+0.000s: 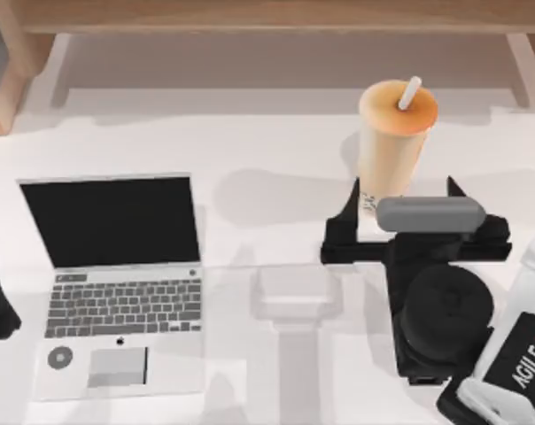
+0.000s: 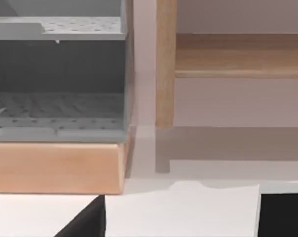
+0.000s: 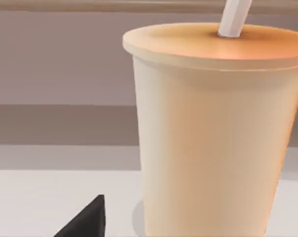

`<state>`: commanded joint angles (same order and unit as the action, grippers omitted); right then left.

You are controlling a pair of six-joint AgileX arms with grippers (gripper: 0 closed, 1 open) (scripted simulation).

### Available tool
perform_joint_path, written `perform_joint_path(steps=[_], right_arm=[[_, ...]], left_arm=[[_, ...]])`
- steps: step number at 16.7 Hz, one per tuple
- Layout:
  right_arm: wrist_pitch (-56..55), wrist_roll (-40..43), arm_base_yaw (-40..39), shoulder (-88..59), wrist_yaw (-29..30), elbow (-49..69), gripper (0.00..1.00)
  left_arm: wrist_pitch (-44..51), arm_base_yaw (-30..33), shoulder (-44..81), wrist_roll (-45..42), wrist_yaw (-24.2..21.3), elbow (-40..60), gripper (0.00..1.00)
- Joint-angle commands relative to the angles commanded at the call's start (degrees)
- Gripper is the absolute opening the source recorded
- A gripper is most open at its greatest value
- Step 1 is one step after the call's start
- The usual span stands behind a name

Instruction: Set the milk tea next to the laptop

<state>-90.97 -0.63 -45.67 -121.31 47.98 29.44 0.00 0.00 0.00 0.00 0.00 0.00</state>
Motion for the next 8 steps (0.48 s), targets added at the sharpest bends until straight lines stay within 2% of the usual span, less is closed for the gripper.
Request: perform_joint_path(steps=[3, 8], right_arm=[[0.6, 0.0, 0.8, -0.1, -0.7, 0.7, 1.00], [5.7, 0.2, 6.1, -2.9, -6.1, 8.8, 1.00]], left_arm=[[0.0, 0.0, 0.0, 0.0, 0.0, 0.0, 1.00], [0.0, 0.0, 0.0, 0.0, 0.0, 0.0, 1.00]])
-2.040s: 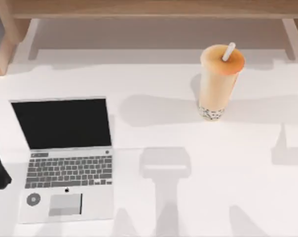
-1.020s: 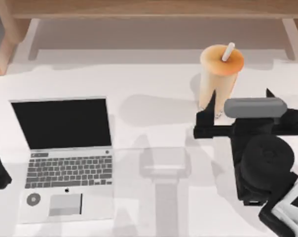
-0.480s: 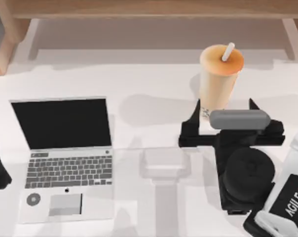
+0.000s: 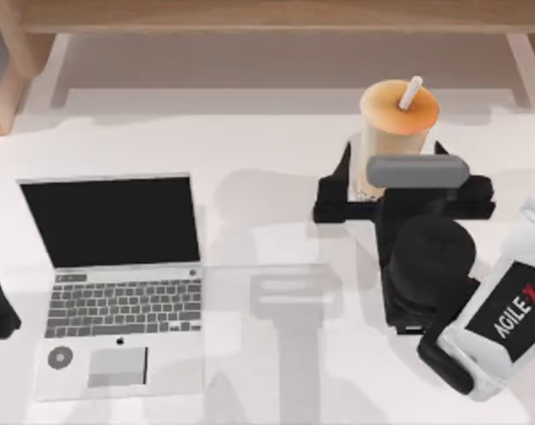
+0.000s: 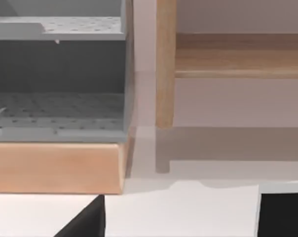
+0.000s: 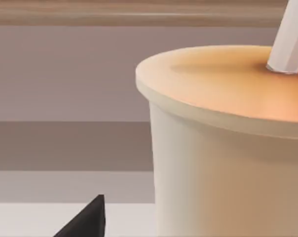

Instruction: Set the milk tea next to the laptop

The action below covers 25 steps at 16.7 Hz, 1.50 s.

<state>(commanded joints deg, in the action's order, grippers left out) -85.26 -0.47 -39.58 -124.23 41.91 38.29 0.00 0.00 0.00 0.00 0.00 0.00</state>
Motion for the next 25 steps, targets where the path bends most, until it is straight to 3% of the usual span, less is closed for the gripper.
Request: perform_joint_path(steps=[4, 8, 21, 25], right_arm=[[3.5, 0.1, 3.7, -1.9, -3.7, 5.5, 1.00], [3.7, 0.1, 3.8, -2.0, -3.8, 5.7, 1.00], [3.7, 0.1, 3.8, -2.0, -3.8, 5.7, 0.02], [3.7, 0.1, 3.8, -2.0, -3.8, 5.7, 0.00]], left_arm=[[0.0, 0.0, 0.0, 0.0, 0.0, 0.0, 1.00], [0.0, 0.0, 0.0, 0.0, 0.0, 0.0, 1.00], [0.0, 0.0, 0.0, 0.0, 0.0, 0.0, 1.00], [0.0, 0.0, 0.0, 0.0, 0.0, 0.0, 1.00]])
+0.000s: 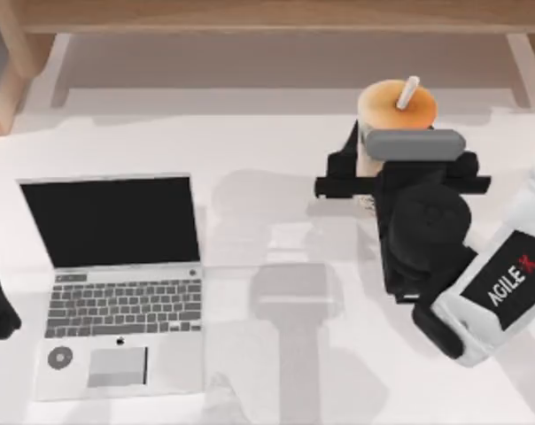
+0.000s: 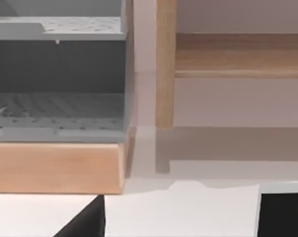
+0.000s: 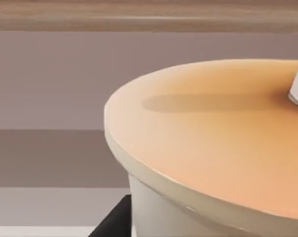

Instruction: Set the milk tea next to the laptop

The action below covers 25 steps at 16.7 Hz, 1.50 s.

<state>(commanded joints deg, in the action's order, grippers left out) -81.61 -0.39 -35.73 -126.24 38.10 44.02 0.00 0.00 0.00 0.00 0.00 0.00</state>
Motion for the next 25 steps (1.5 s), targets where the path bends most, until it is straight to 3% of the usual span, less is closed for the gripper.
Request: perform_joint_path(steps=[15, 19, 25], right_arm=[[1.0, -0.2, -1.7, 3.6, 0.8, 0.9, 0.00], [0.2, -0.1, -9.0, 6.9, 5.5, 2.1, 0.00], [4.7, -1.2, -23.9, 9.9, 17.9, 2.9, 0.00]], left_arm=[[0.0, 0.0, 0.0, 0.0, 0.0, 0.0, 1.00], [0.0, 0.0, 0.0, 0.0, 0.0, 0.0, 1.00], [0.0, 0.0, 0.0, 0.0, 0.0, 0.0, 1.00]])
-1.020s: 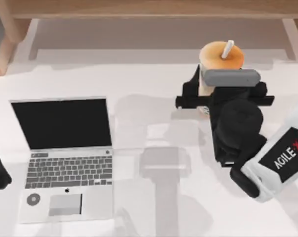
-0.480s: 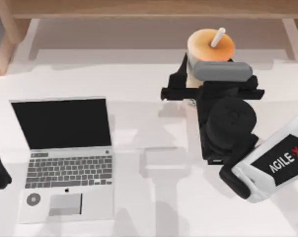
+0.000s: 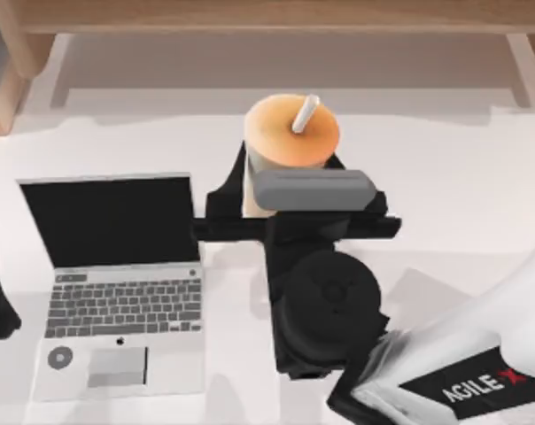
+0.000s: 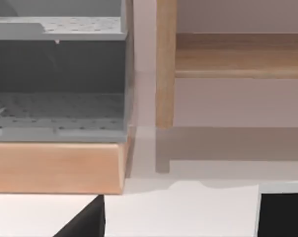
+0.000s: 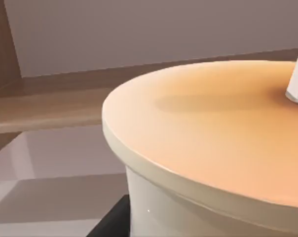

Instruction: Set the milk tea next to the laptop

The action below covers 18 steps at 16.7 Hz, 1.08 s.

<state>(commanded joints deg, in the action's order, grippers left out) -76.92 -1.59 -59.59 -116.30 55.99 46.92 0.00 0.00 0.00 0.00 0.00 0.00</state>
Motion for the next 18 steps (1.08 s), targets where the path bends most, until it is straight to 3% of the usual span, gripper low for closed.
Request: perform_joint_path(steps=[9, 18], right_arm=[[14.3, -4.2, -13.4, 1.0, 17.7, 0.8, 0.00], [15.4, -4.6, -13.6, 0.9, 18.8, 1.1, 0.00]], left_arm=[[0.0, 0.0, 0.0, 0.0, 0.0, 0.0, 1.00], [0.0, 0.0, 0.0, 0.0, 0.0, 0.0, 1.00]])
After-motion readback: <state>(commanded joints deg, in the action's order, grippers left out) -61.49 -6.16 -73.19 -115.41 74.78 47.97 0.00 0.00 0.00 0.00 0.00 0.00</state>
